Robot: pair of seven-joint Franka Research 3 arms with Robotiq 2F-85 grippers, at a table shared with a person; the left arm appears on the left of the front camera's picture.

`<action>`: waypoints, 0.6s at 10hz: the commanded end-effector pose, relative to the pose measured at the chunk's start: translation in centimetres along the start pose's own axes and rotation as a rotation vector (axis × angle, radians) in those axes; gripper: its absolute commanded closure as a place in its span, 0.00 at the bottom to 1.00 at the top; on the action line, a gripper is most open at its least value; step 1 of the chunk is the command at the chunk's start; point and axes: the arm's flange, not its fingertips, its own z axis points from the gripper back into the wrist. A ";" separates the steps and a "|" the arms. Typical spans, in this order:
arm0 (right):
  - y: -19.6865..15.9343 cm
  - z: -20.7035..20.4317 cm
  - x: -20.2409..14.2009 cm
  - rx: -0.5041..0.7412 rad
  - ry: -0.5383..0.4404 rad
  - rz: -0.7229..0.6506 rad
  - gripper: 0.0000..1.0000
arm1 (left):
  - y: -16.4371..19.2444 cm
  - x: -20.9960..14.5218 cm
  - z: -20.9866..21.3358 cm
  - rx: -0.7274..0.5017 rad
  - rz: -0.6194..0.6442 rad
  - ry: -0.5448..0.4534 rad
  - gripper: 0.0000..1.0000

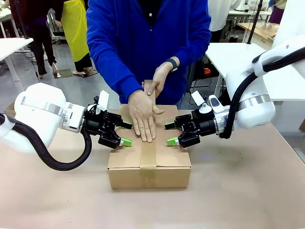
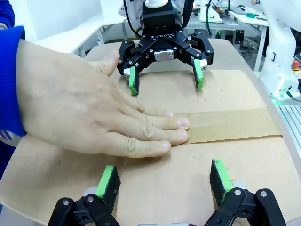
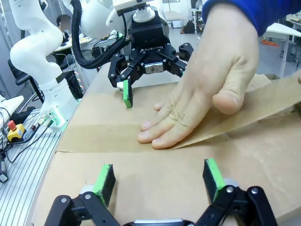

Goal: Pack the gift set into the box.
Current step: Press and hold the closed box until the human finishes sealing it.

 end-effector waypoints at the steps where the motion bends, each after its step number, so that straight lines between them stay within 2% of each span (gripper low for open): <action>1: 0.0 -0.1 0.0 0.001 0.002 0.001 0.00 | -0.2 -0.3 0.0 0.002 -0.014 -0.003 0.00; 6: 0.0 -0.1 0.0 0.001 0.002 0.001 0.00 | -0.2 -0.3 0.0 0.002 -0.014 -0.003 0.00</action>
